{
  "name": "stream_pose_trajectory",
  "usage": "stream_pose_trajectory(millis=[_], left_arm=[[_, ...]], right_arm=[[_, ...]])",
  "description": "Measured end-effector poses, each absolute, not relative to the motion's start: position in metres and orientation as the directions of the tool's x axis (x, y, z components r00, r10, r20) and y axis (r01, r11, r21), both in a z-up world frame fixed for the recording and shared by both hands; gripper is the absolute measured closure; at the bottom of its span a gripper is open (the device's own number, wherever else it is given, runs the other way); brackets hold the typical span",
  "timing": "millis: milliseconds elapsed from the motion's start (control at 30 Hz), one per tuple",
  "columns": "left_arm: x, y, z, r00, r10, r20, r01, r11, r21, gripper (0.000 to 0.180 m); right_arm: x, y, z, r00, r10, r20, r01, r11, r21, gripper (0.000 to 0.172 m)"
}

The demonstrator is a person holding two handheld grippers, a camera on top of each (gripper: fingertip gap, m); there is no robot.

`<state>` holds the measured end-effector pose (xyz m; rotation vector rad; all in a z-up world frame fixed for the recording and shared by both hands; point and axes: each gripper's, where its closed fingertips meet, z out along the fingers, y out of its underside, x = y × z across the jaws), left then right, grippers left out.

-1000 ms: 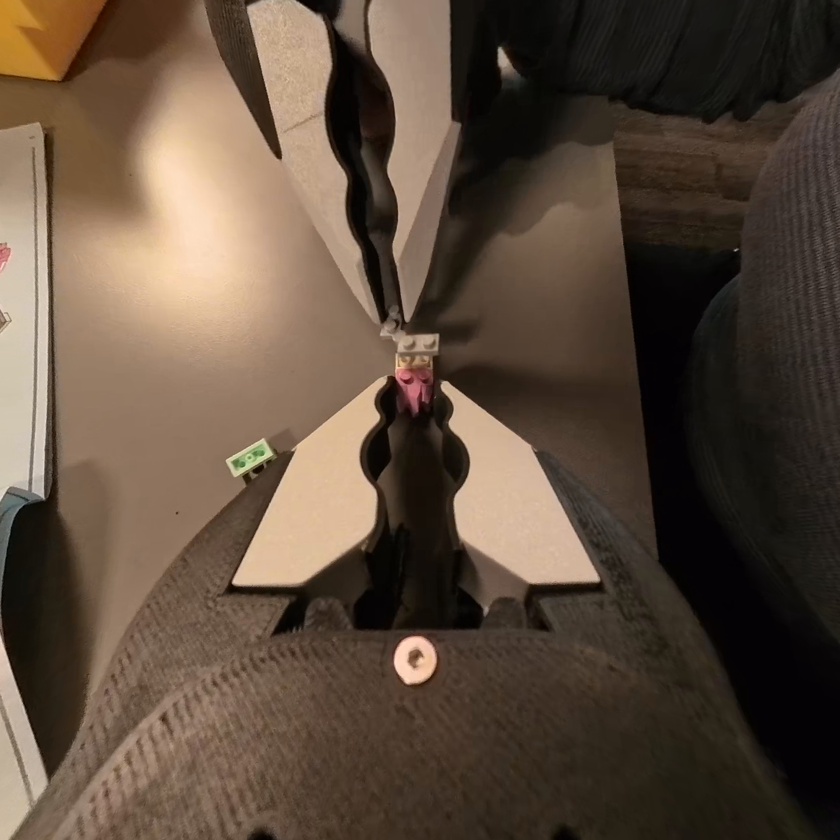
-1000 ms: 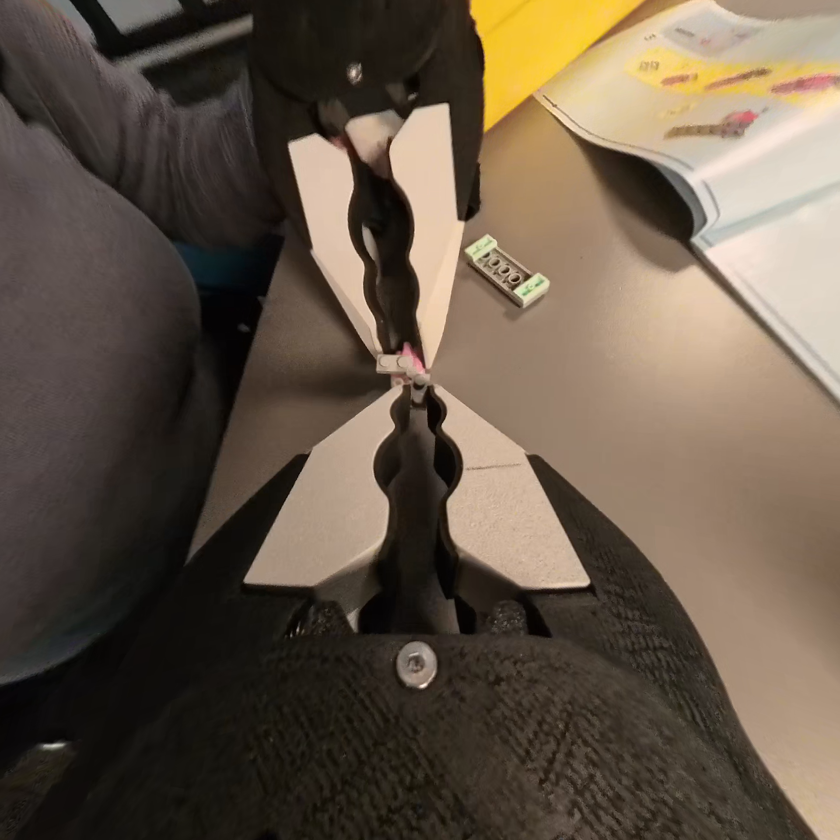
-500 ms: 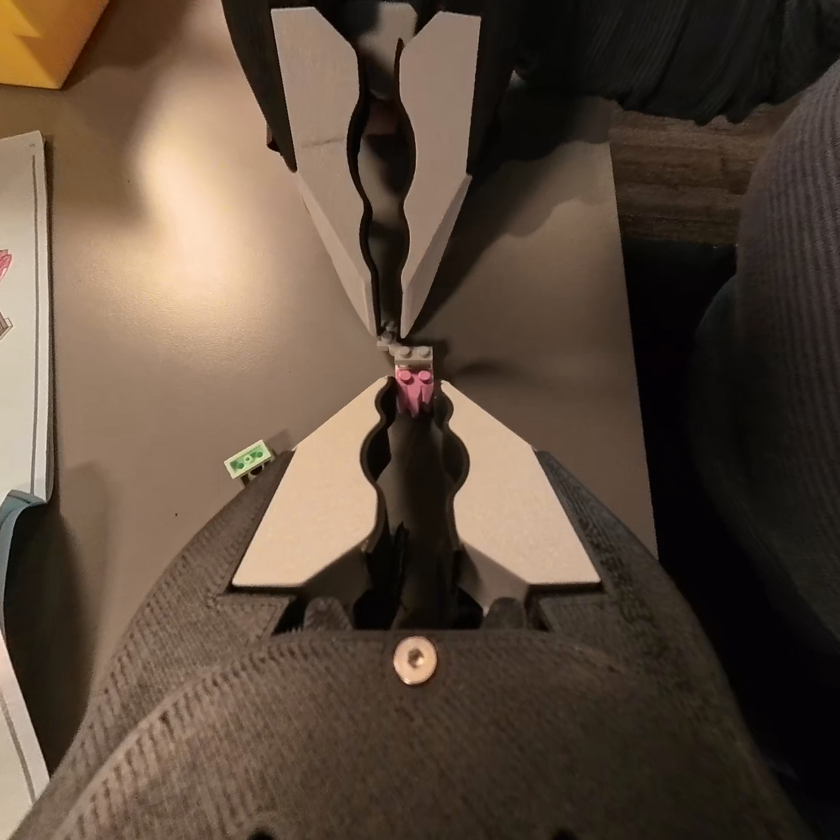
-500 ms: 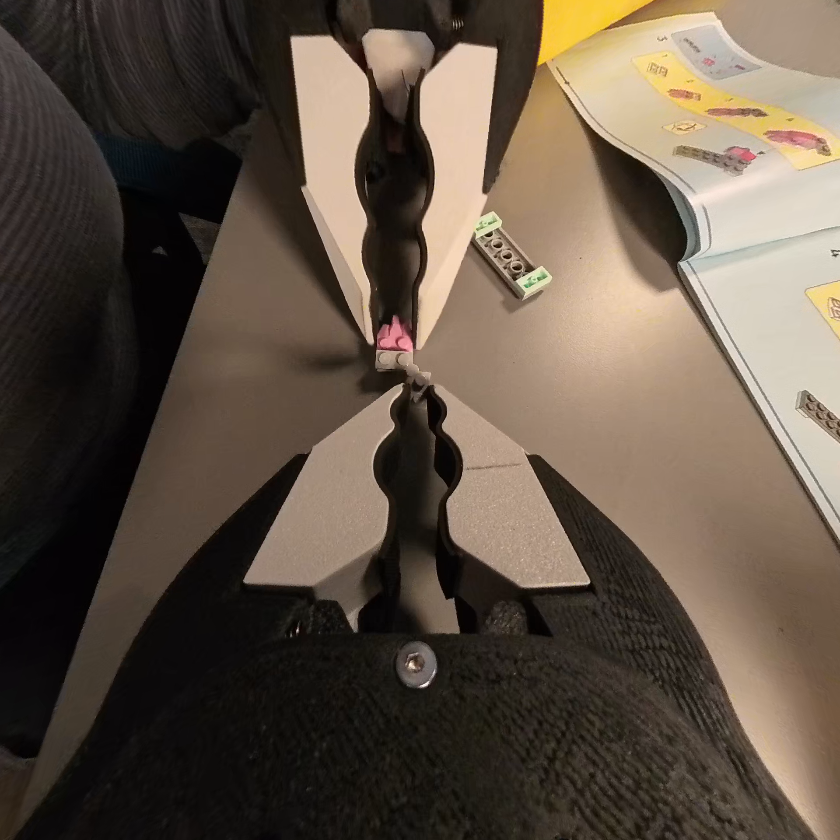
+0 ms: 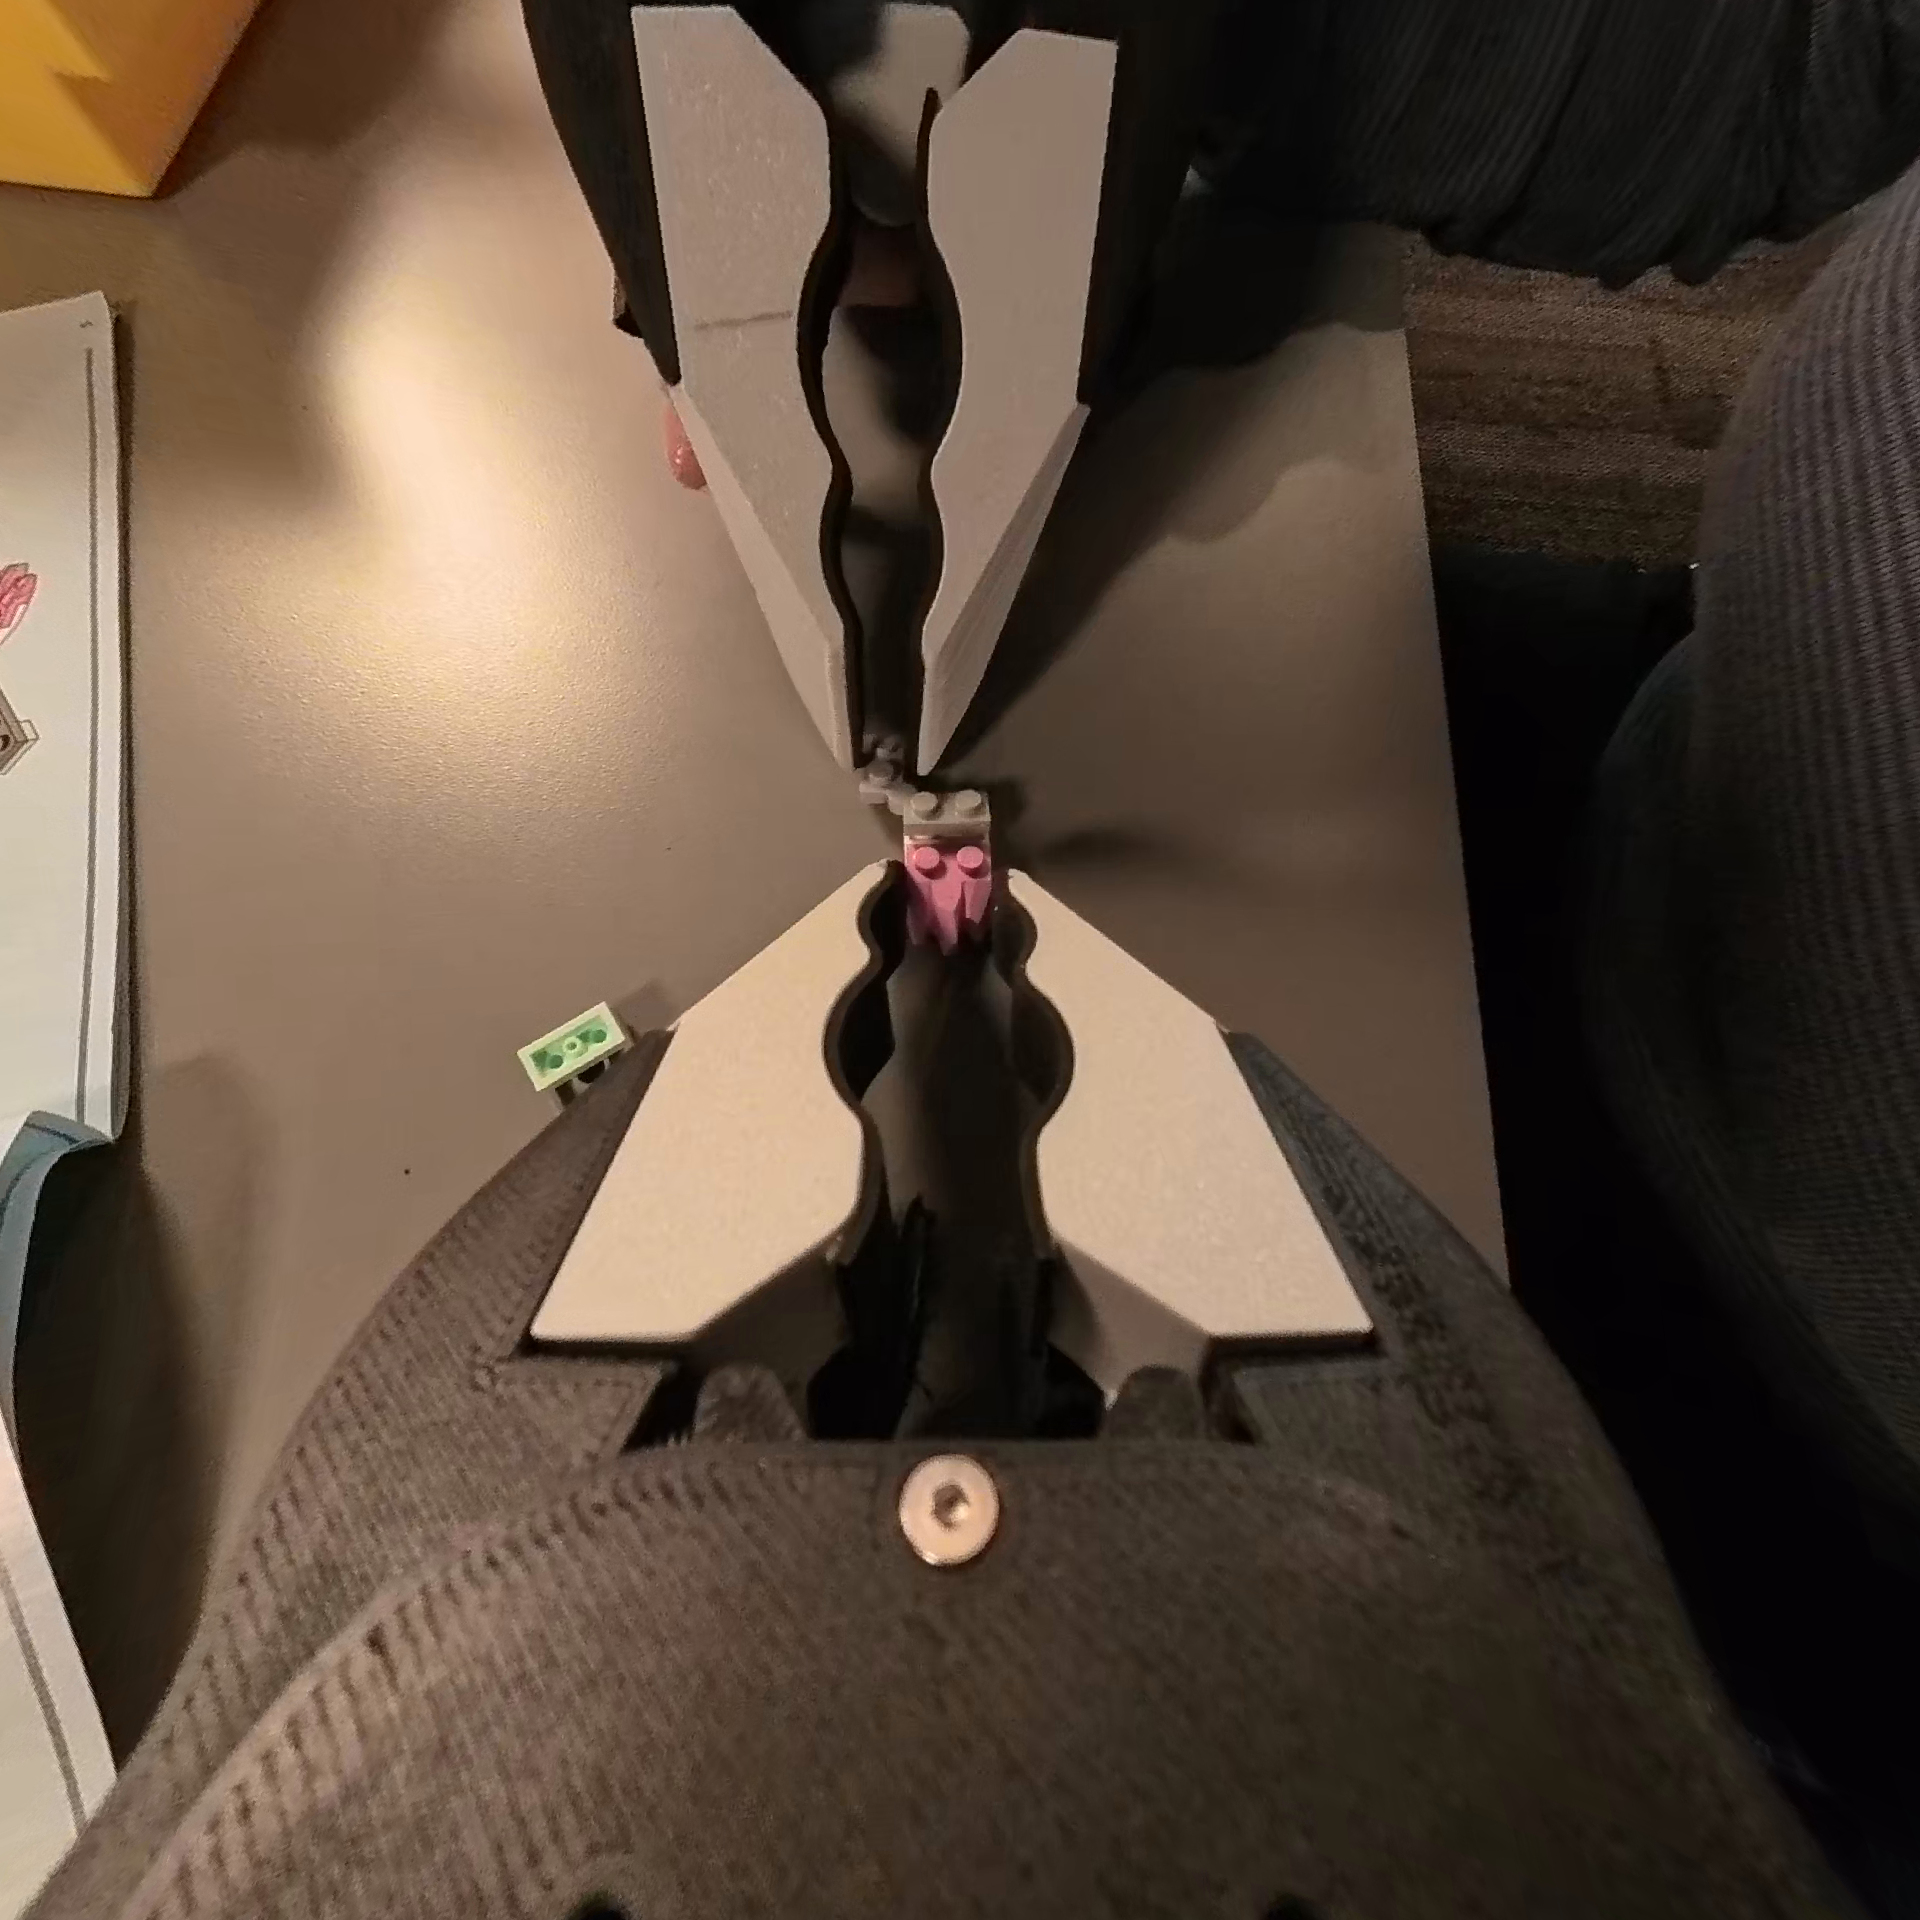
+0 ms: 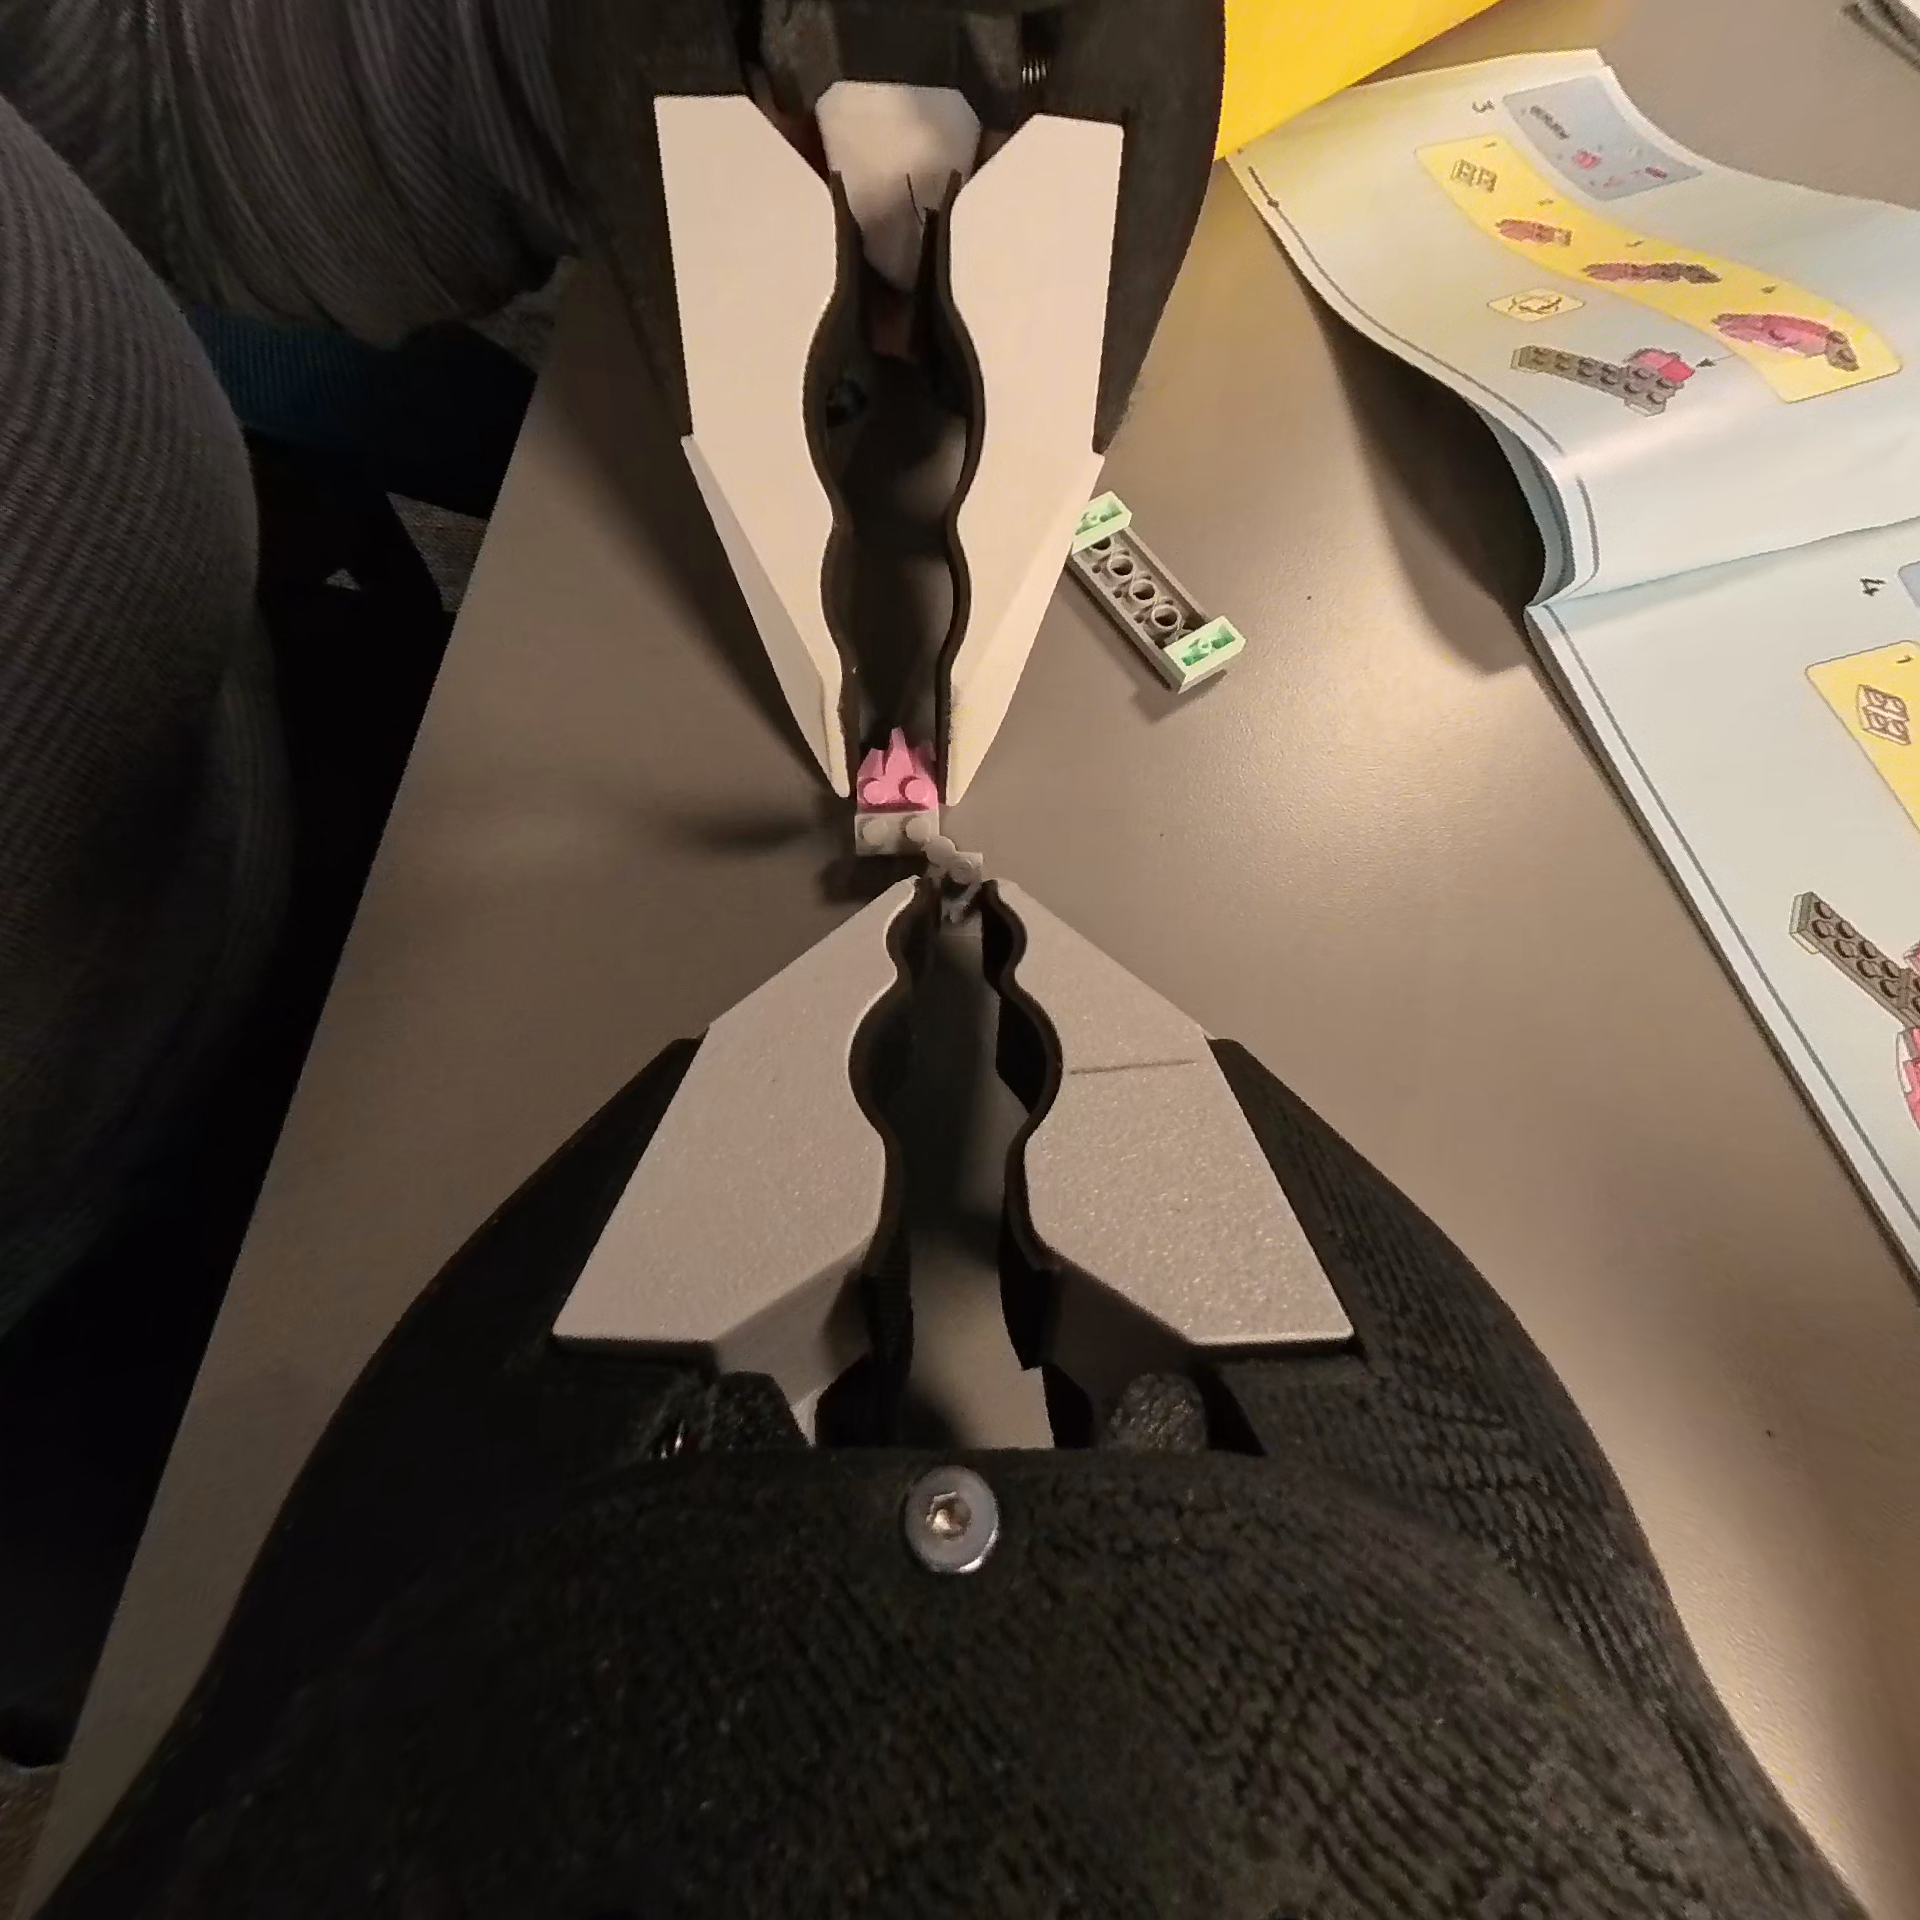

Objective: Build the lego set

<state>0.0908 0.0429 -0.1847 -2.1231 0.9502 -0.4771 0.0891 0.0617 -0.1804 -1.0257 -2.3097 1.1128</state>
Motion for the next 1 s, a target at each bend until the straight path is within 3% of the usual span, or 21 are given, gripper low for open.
stream_pose_trajectory(millis=[200, 367, 567, 800, 1000], left_arm=[[0.090, 0.044, -0.185, 0.660, -0.751, 0.030, -0.474, -0.447, -0.759, 0.165], [0.090, 0.044, -0.185, 0.665, -0.746, 0.037, -0.467, -0.454, -0.758, 0.165], [0.088, 0.046, -0.185, 0.676, -0.736, 0.046, -0.456, -0.467, -0.758, 0.165], [0.085, 0.050, -0.185, 0.701, -0.709, 0.078, -0.421, -0.499, -0.757, 0.165], [0.082, 0.056, -0.181, 0.732, -0.663, 0.156, -0.333, -0.548, -0.767, 0.166]], right_arm=[[0.090, 0.062, -0.176, -0.665, 0.746, 0.039, 0.426, 0.422, -0.800, 0.156], [0.102, 0.043, -0.165, -0.753, 0.632, 0.184, 0.249, 0.533, -0.809, 0.146], [0.101, 0.043, -0.178, -0.753, 0.626, 0.203, 0.278, 0.582, -0.764, 0.139], [0.096, 0.046, -0.179, -0.732, 0.636, 0.244, 0.269, 0.599, -0.754, 0.141], [0.086, 0.048, -0.176, -0.688, 0.611, 0.392, 0.191, 0.673, -0.715, 0.151]])
